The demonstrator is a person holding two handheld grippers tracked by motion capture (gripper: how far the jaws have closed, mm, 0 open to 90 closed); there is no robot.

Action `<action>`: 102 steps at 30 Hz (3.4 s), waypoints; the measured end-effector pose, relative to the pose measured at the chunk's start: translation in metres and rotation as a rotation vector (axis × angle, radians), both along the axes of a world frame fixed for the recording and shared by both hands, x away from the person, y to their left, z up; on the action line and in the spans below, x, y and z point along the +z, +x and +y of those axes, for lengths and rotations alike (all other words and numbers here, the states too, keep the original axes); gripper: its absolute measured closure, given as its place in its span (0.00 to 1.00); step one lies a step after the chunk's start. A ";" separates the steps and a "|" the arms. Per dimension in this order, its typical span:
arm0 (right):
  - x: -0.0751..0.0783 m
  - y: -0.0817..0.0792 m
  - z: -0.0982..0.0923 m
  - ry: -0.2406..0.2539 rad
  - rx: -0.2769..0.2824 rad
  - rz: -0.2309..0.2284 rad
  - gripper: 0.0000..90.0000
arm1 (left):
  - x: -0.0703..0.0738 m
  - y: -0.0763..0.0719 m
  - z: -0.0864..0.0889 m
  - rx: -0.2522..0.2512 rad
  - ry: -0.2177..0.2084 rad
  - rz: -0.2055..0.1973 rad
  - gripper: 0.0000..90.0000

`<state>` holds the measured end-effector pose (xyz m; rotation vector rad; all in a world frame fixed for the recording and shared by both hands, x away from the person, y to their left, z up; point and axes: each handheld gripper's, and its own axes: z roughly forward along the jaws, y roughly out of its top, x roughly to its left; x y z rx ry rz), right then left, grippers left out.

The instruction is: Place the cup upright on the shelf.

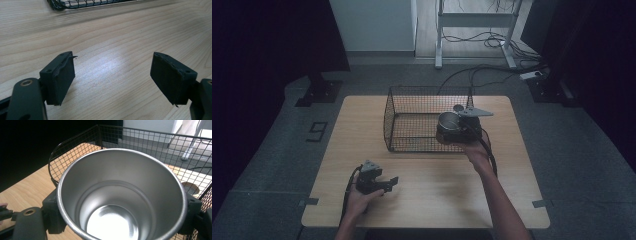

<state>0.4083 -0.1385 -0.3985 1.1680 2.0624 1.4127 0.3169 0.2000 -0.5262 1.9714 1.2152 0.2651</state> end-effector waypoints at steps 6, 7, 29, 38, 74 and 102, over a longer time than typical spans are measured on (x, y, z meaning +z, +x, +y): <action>0.002 0.007 0.001 -0.012 -0.003 0.006 0.21 | 0.000 0.000 0.001 -0.001 -0.001 0.001 0.22; 0.003 0.009 0.002 -0.012 -0.003 0.008 0.21 | 0.000 0.000 0.001 -0.002 -0.001 0.001 0.22; 0.011 0.032 0.012 -0.045 -0.011 0.021 0.21 | -0.003 0.002 0.000 -0.008 -0.007 0.014 0.22; 0.017 0.040 0.013 -0.054 -0.023 0.019 0.21 | -0.007 0.003 -0.006 -0.016 0.014 0.021 0.22; 0.007 0.100 0.028 -0.056 -0.066 0.086 0.21 | -0.001 0.003 0.003 -0.018 -0.008 0.013 0.22; -0.018 0.140 0.046 -0.079 -0.094 0.130 0.21 | 0.009 -0.002 0.007 -0.036 -0.083 -0.006 0.22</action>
